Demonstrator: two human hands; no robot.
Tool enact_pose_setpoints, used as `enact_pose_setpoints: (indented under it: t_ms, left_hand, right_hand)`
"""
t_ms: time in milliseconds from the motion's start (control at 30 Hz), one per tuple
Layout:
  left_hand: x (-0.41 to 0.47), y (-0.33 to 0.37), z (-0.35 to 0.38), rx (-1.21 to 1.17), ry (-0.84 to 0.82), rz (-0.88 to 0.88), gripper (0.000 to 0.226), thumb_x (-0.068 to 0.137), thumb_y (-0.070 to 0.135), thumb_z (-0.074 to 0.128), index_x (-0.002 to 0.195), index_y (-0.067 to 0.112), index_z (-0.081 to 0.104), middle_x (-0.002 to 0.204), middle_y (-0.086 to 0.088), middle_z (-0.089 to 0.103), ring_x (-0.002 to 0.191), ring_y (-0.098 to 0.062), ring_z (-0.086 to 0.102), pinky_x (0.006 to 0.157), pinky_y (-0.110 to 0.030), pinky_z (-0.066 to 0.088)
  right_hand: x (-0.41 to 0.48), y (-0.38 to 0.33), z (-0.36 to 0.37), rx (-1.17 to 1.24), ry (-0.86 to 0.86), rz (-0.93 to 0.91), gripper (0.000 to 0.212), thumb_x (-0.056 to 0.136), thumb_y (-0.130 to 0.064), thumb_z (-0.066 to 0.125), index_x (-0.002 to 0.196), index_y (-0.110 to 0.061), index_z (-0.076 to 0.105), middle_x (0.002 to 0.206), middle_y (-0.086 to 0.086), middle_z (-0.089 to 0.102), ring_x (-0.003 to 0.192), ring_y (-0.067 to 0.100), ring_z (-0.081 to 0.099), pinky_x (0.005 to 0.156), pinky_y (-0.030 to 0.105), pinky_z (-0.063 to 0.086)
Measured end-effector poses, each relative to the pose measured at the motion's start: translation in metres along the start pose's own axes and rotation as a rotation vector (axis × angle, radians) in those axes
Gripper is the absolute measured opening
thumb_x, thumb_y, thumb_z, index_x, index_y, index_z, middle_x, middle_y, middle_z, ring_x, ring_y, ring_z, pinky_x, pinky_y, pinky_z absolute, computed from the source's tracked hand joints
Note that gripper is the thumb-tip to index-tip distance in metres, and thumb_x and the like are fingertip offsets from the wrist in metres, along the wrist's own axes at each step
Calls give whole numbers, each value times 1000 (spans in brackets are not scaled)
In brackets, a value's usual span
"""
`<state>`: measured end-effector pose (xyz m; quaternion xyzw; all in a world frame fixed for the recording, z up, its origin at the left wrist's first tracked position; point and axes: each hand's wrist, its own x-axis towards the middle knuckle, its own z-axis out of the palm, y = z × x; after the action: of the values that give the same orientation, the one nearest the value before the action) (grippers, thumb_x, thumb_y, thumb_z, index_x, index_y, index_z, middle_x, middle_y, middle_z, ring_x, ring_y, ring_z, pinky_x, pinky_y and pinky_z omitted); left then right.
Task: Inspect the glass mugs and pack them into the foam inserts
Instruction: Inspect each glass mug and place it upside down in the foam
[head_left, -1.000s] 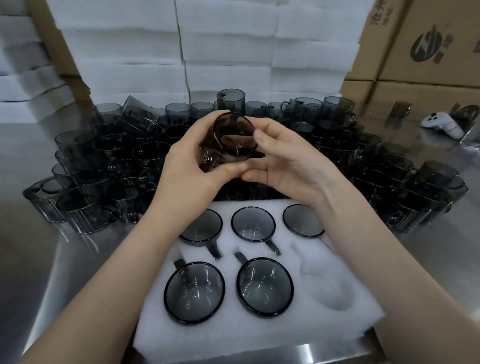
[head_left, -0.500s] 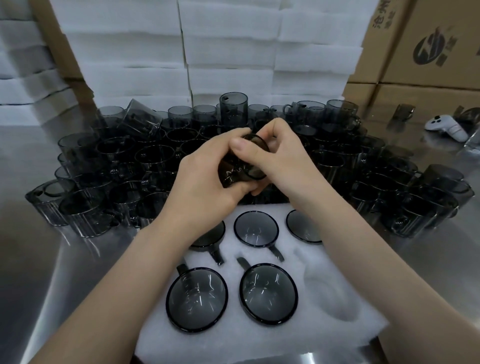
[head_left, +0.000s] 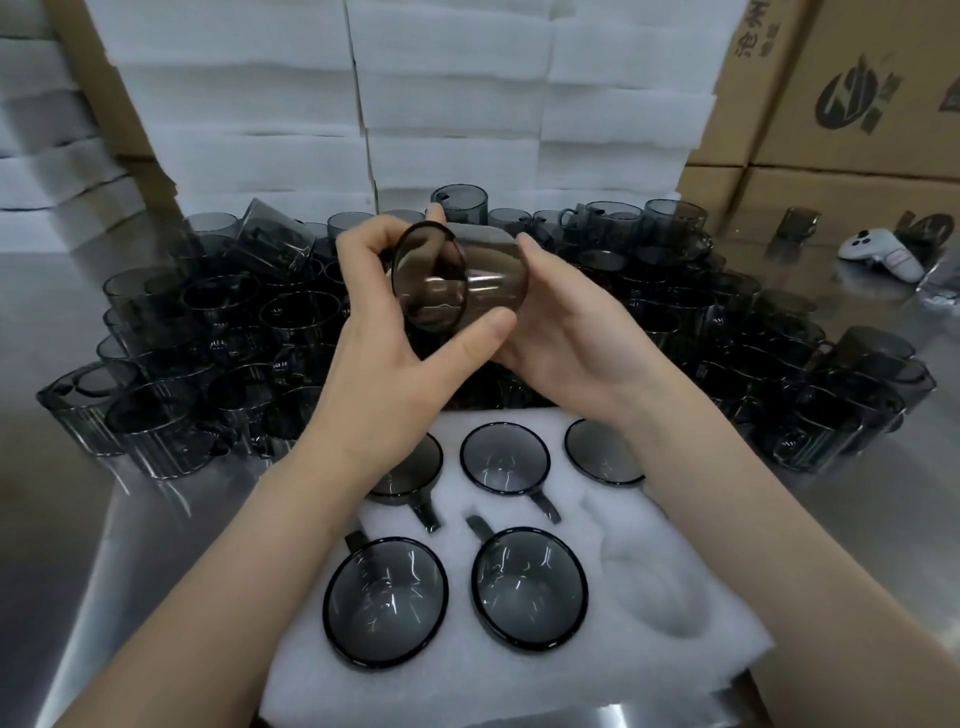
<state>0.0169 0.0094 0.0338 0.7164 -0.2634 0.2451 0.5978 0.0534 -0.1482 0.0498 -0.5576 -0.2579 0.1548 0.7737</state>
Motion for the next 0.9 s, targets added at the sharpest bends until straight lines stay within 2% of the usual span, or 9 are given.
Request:
enact_pose_setpoints:
  t_ms: [133,267,400,467,567,667,733,800,900]
  left_hand:
    - [2,-4,-1,-136,20,-40,59,76,30,72,122,16,38,132,-14,54,122,-25,57,102,-51,47]
    - [4,-5,-3,-184,6,-77,72,70,8,77,133,10,41,131,-8,55,117,-16,61,97,-34,52]
    - [4,-8,-3,-223,-57,-114,68,63,14,81,125,16,52,125,-2,62,113,-24,65,95,-46,53]
    - [4,-9,-3,-208,-72,-142,67,59,9,84,119,19,55,119,-1,64,109,-26,67,93,-46,54]
    - [3,-11,-1,-128,-89,-134,64,62,4,80,118,24,57,114,8,66,107,-13,67,91,-30,55]
    - [3,-11,-1,-93,-126,-122,65,65,0,81,119,26,56,111,14,65,108,-7,65,90,-23,53]
    - [4,-11,-1,-113,-144,-123,65,69,-9,79,120,23,55,109,14,65,106,-3,65,88,-18,52]
    - [5,-10,-2,-158,-149,-129,63,71,-12,76,120,20,54,112,11,64,104,-1,66,86,-16,51]
    - [6,-10,-3,-227,-117,-135,60,72,-5,76,123,14,52,116,4,63,105,-3,66,86,-17,51]
  right_hand:
    - [-2,-2,-1,-18,-26,-84,46,94,-36,49,133,-14,53,116,7,67,104,27,62,88,37,53]
    - [-4,-3,-1,-79,30,-169,57,77,-31,65,130,-13,55,118,11,63,106,27,61,90,41,51]
    - [-3,-2,-2,-223,98,-207,43,76,-12,78,115,-15,60,107,9,63,96,24,63,79,41,51]
    - [-3,0,-1,-284,141,-219,33,74,-15,75,104,-19,61,100,3,63,88,17,63,70,32,52]
    - [-3,3,0,-315,207,-255,28,68,-31,77,90,-23,61,87,-5,65,76,9,63,62,21,50]
    - [0,4,1,-316,262,-260,14,74,-39,73,72,-30,62,77,-4,64,68,10,60,57,22,46]
    - [2,3,1,-245,289,-219,23,83,-37,68,64,-28,58,73,-1,62,59,13,56,46,23,42]
    - [2,3,-2,-149,264,-183,24,92,-31,59,68,-26,60,73,-1,65,54,12,55,41,22,40]
    - [1,0,-5,-13,120,-120,19,98,-19,49,107,-14,65,85,1,70,62,12,59,49,21,46]
